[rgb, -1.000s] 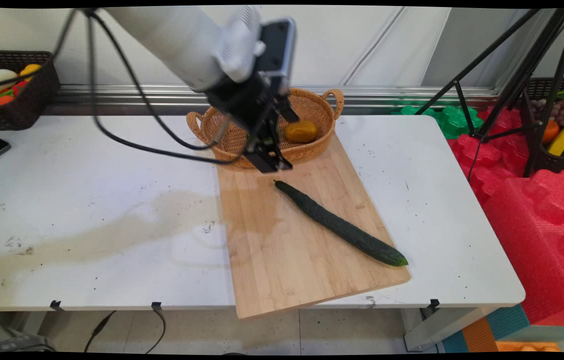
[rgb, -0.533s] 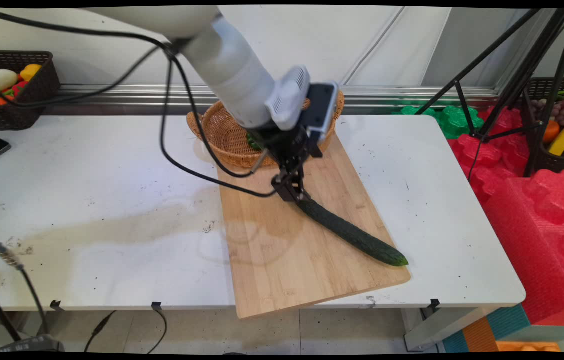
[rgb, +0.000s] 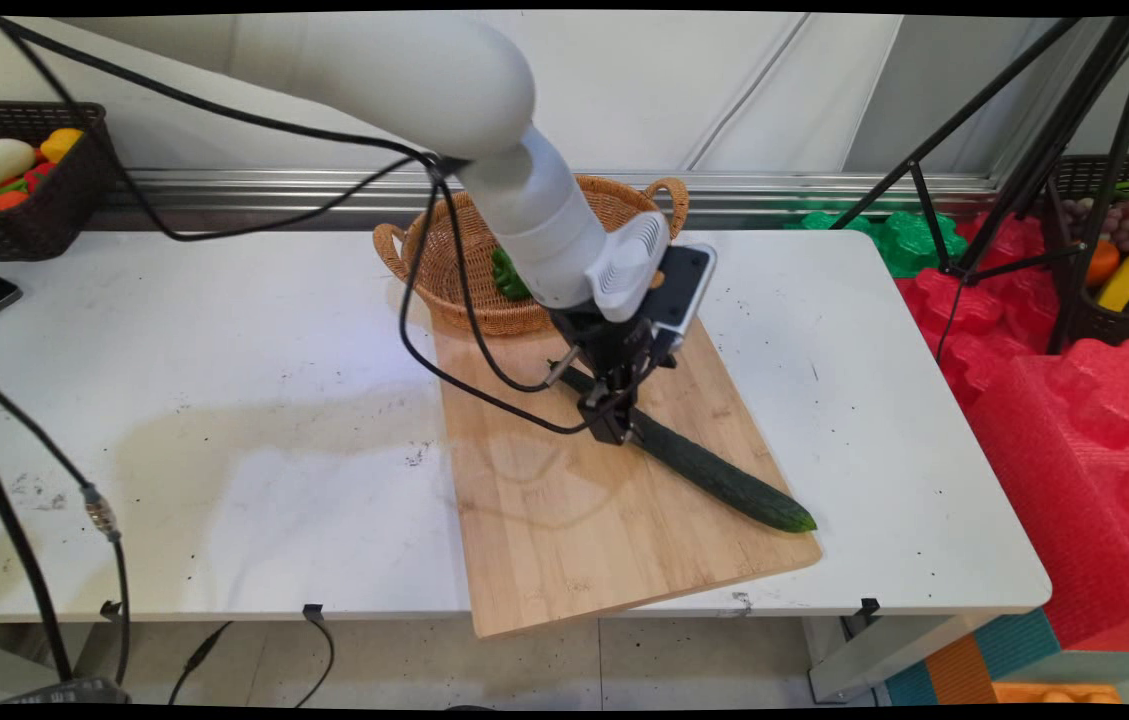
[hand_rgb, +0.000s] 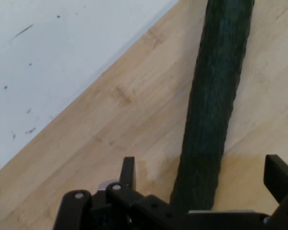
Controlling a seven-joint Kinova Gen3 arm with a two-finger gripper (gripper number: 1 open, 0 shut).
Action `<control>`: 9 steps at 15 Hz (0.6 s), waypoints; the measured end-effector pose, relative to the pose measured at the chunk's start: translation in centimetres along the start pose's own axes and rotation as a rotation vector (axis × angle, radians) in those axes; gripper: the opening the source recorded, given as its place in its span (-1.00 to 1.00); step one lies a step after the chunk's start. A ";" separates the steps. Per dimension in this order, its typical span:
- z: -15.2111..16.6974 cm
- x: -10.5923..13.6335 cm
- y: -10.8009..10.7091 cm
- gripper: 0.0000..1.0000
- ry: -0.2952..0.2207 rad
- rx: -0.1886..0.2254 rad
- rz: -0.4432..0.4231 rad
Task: Pick up the cucumber from the cutting board
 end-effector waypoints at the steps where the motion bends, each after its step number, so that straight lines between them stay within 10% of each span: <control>1: 0.8 0.0 -0.2 1.00 0.002 -0.009 0.007; 9: 5.1 -0.3 -1.5 1.00 0.016 -0.057 0.052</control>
